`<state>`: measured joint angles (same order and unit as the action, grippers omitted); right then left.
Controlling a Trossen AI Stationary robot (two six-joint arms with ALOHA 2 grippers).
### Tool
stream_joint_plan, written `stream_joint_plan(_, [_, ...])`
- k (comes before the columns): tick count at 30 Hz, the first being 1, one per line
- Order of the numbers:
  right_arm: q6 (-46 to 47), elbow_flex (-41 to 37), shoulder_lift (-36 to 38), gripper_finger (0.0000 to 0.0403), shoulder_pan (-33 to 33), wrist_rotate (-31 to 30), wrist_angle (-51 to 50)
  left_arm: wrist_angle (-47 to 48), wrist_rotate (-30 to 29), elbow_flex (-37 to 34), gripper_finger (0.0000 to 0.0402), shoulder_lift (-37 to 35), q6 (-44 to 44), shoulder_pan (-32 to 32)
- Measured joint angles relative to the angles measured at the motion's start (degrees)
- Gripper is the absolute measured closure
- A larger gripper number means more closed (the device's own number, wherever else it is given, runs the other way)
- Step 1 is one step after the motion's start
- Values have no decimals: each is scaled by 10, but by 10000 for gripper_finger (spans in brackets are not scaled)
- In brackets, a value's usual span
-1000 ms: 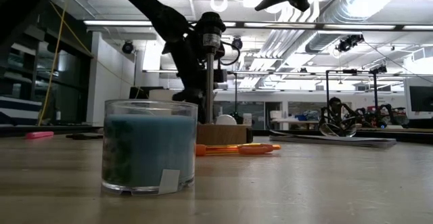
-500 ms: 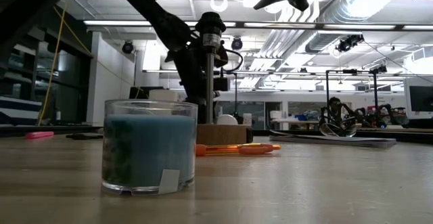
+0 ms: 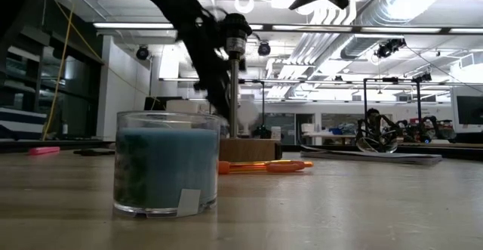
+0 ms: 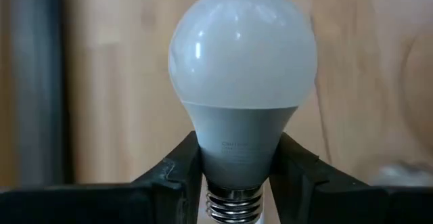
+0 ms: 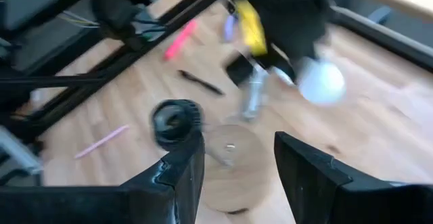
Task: Screw lightbulb
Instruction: Insert the light bulb into the lamp
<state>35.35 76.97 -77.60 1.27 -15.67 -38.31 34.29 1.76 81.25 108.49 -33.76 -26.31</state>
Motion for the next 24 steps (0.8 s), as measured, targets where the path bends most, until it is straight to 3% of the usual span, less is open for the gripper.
stream_joint_plan(5, [-31, 0, 21, 231, 0, -34, -23, -22, 121, -25, 284, -128, 134, -30])
stream_joint_plan(8, [-51, 0, 36, 231, 0, -57, -38, -130, 183, -99, 284, -226, 249, -19])
stream_joint_plan(11, [-69, 0, 46, 231, 4, -79, -50, -286, 185, -205, 284, -322, 376, 29])
stream_joint_plan(14, [-84, 0, 49, 231, 10, -94, -48, -473, 103, -315, 284, -396, 512, 111])
stream_joint_plan(18, [-103, 0, 47, 231, 17, -93, -27, -672, -111, -402, 284, -430, 565, 247])
stream_joint_plan(21, [-117, 0, 45, 231, 18, -93, -6, -690, -255, -410, 284, -415, 518, 329])
stream_joint_plan(24, [-133, 0, 43, 231, 18, -93, 19, -695, -351, -407, 284, -375, 493, 383])
